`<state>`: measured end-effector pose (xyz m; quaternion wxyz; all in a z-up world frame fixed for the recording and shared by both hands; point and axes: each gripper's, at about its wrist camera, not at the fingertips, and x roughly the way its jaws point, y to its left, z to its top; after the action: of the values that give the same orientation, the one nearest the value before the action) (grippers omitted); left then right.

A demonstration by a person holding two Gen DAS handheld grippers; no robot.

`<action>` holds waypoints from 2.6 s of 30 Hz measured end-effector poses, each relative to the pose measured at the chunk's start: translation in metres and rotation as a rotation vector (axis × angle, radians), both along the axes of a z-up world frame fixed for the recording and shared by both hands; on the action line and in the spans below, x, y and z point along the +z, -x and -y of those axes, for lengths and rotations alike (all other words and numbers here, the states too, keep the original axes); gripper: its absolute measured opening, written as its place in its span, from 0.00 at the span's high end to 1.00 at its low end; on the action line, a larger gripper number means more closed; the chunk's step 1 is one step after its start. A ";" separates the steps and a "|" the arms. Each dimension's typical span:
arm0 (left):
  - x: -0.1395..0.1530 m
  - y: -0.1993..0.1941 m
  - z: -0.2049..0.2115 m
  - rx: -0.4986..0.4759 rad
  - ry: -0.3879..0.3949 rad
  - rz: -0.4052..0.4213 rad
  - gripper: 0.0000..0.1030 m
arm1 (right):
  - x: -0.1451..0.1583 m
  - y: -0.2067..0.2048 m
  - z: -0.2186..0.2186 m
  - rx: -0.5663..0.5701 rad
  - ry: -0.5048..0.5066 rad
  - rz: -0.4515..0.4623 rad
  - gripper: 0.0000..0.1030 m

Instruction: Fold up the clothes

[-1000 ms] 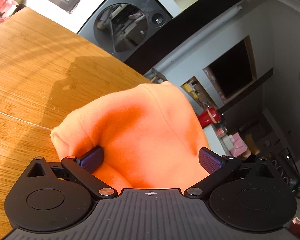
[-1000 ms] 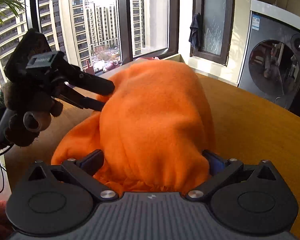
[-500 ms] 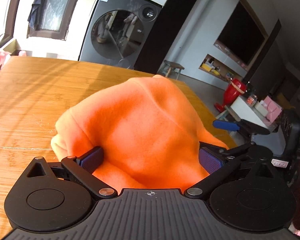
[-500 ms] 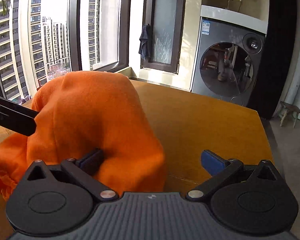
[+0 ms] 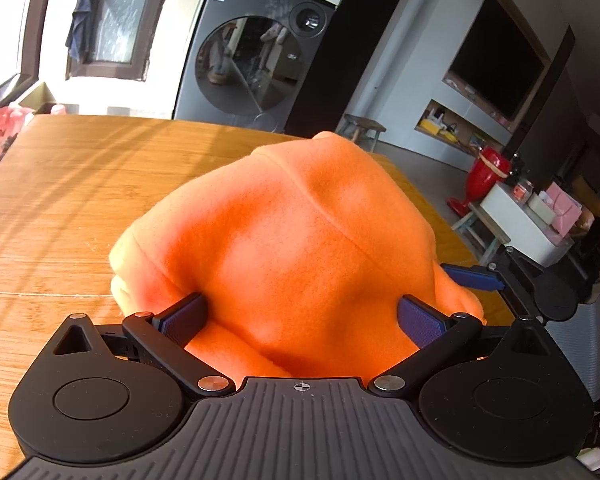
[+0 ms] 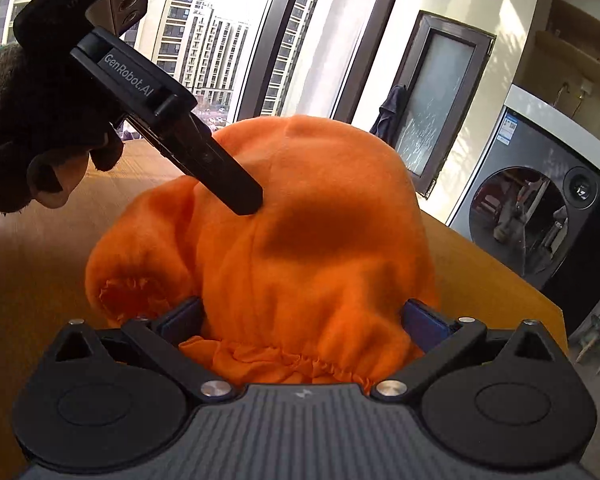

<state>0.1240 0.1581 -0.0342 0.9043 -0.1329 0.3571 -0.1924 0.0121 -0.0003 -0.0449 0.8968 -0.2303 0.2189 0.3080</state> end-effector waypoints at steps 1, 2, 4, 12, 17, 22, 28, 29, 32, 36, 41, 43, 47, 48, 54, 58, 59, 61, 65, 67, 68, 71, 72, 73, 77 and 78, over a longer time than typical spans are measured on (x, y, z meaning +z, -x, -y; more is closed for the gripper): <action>0.002 0.004 -0.004 0.011 0.021 0.001 0.00 | 0.000 0.001 0.000 -0.002 -0.001 -0.002 0.00; 0.004 0.009 -0.008 0.022 0.045 0.003 0.00 | 0.000 0.002 0.000 -0.005 -0.003 -0.003 0.00; 0.004 0.021 -0.020 0.050 0.105 -0.009 0.00 | 0.000 0.002 0.001 -0.013 -0.008 -0.005 0.00; -0.019 0.024 -0.013 0.019 0.212 -0.114 0.00 | 0.001 -0.003 0.004 -0.018 -0.034 -0.034 0.00; -0.030 0.019 0.002 -0.030 0.267 -0.161 0.00 | 0.003 -0.003 0.005 -0.026 -0.035 -0.015 0.00; -0.031 0.020 -0.001 -0.055 0.335 -0.167 0.00 | 0.006 -0.003 0.018 -0.045 -0.083 -0.048 0.00; -0.010 0.033 0.001 -0.175 0.417 -0.077 0.00 | 0.006 -0.009 0.022 -0.046 -0.096 -0.077 0.00; 0.000 0.037 -0.001 -0.183 0.405 -0.030 0.00 | 0.006 -0.009 0.022 -0.046 -0.095 -0.077 0.00; 0.017 0.043 -0.015 -0.142 0.416 0.063 0.00 | 0.006 -0.007 0.024 -0.047 -0.096 -0.085 0.00; 0.019 0.029 -0.035 -0.003 0.406 0.123 0.00 | 0.005 -0.004 0.025 -0.033 -0.075 -0.080 0.00; -0.018 -0.007 -0.048 0.077 0.440 0.004 0.00 | 0.025 0.004 0.020 0.008 0.002 -0.029 0.00; -0.029 -0.014 -0.050 0.079 0.450 -0.030 0.00 | 0.050 0.008 0.023 0.033 -0.045 -0.003 0.00; -0.033 -0.016 -0.053 0.078 0.475 -0.027 0.00 | 0.085 0.008 0.018 0.057 -0.143 0.021 0.00; -0.033 -0.015 -0.054 0.083 0.488 -0.036 0.00 | 0.083 0.005 0.010 0.070 -0.128 0.015 0.00; -0.028 0.006 -0.065 0.104 0.524 -0.079 0.00 | 0.013 0.009 -0.029 0.087 0.179 0.072 0.00; -0.028 0.029 -0.079 0.141 0.503 -0.064 0.00 | 0.037 0.027 -0.010 0.137 0.021 0.061 0.00; -0.028 0.031 -0.082 0.160 0.511 -0.059 0.00 | 0.042 0.035 -0.007 0.171 0.007 0.072 0.00; -0.030 0.030 -0.086 0.192 0.537 -0.052 0.00 | 0.040 0.053 -0.010 0.242 0.049 0.100 0.00; -0.030 0.022 -0.083 0.210 0.585 -0.075 0.00 | 0.011 0.075 -0.031 0.283 0.158 0.154 0.00; -0.027 0.023 -0.079 0.197 0.570 -0.075 0.00 | -0.001 0.079 -0.038 0.274 0.215 0.223 0.05; -0.025 0.026 -0.079 0.194 0.558 -0.071 0.00 | -0.006 0.079 -0.041 0.267 0.247 0.259 0.13; -0.019 0.032 -0.086 0.208 0.552 -0.049 0.00 | 0.011 0.068 -0.036 0.213 0.270 0.353 0.53; -0.017 0.033 -0.089 0.216 0.553 -0.041 0.00 | 0.019 0.064 -0.033 0.197 0.269 0.378 0.62; -0.015 0.035 -0.092 0.224 0.554 -0.032 0.00 | 0.027 0.062 -0.031 0.189 0.270 0.395 0.65; 0.002 0.035 -0.093 0.208 0.555 0.019 0.00 | 0.023 0.065 -0.033 0.222 0.426 0.529 0.69; 0.008 0.034 -0.090 0.188 0.555 0.037 0.00 | 0.013 0.069 -0.034 0.245 0.478 0.559 0.69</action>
<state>0.0898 0.2476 -0.0263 0.8537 -0.4040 0.2603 -0.2006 -0.0565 0.0340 -0.0320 0.7995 -0.5322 0.0026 0.2784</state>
